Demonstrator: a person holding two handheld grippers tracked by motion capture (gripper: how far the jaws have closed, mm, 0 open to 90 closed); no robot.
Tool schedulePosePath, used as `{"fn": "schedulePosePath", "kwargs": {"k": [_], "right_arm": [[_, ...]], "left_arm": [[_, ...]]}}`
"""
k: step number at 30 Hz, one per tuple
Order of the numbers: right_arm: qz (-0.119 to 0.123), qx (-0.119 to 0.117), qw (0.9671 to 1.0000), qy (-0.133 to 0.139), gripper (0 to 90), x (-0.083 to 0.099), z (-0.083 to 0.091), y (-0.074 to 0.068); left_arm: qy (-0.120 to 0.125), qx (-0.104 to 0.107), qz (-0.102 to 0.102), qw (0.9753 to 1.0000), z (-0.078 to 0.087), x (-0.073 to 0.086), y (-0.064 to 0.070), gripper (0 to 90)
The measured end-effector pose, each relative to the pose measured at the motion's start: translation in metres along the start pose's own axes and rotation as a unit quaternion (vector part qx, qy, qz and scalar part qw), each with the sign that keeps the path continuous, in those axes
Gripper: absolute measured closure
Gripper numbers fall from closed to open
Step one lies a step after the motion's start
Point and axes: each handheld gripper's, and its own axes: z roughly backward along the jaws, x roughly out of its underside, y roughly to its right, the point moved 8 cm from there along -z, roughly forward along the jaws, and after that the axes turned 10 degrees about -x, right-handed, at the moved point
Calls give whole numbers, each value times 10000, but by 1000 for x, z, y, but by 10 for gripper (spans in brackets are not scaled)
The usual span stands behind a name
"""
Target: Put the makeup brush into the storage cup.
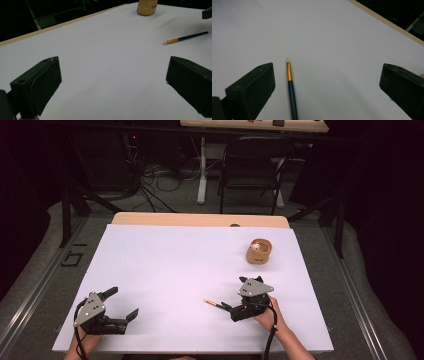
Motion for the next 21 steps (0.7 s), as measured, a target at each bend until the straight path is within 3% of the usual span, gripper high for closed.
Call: {"fn": "schedulePosePath", "kwargs": {"k": [15,21], "right_arm": [[46,-362,9986,-386,0,-7,-13,-6],[54,-591,9964,-612,0,-12,-13,-6]], "left_arm": [[4,15,14,10000,0,0,0,0],[6,21,6,10000,0,0,0,0]]}}
